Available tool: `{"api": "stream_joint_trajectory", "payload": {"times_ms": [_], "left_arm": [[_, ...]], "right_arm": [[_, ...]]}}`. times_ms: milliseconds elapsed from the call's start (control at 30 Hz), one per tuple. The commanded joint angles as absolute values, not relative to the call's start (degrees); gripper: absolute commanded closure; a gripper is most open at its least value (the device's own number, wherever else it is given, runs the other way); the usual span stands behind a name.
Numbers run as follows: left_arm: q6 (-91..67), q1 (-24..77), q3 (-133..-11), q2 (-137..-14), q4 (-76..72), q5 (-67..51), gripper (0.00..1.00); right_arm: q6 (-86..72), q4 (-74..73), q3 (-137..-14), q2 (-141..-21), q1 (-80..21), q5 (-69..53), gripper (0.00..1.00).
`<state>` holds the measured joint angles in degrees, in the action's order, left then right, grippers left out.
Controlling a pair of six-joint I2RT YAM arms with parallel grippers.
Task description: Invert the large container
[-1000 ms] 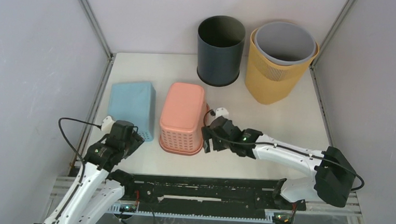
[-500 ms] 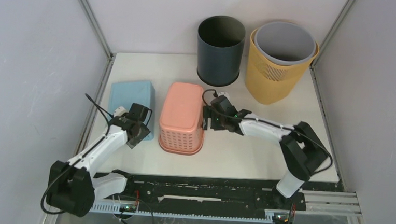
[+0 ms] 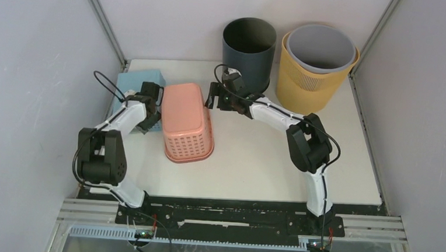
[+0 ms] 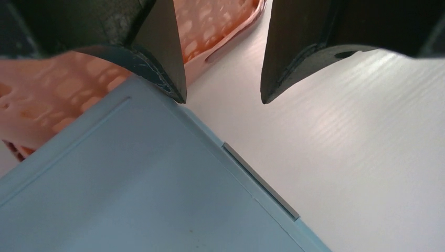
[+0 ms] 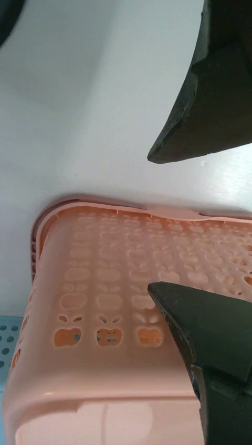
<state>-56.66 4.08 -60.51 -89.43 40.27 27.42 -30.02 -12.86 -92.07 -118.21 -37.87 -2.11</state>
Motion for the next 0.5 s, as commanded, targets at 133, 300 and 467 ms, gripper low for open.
{"api": "stream_joint_trajectory", "payload": {"times_ms": [133, 300, 467], "left_arm": [[-50.0, -0.4, -67.9, -89.9, 38.2, 25.3, 0.41], [-49.9, 0.0, -61.6, -81.2, 36.7, 23.2, 0.41], [-50.1, -0.2, -59.4, -77.1, 37.8, 25.3, 0.4]], "right_arm": [[-27.1, -16.2, -96.1, -113.1, -36.7, 1.0, 0.06], [-25.0, -17.6, -77.7, -95.7, -41.0, 6.9, 0.06], [-26.2, -18.2, -63.9, -85.5, -52.4, 7.5, 0.07]]}}
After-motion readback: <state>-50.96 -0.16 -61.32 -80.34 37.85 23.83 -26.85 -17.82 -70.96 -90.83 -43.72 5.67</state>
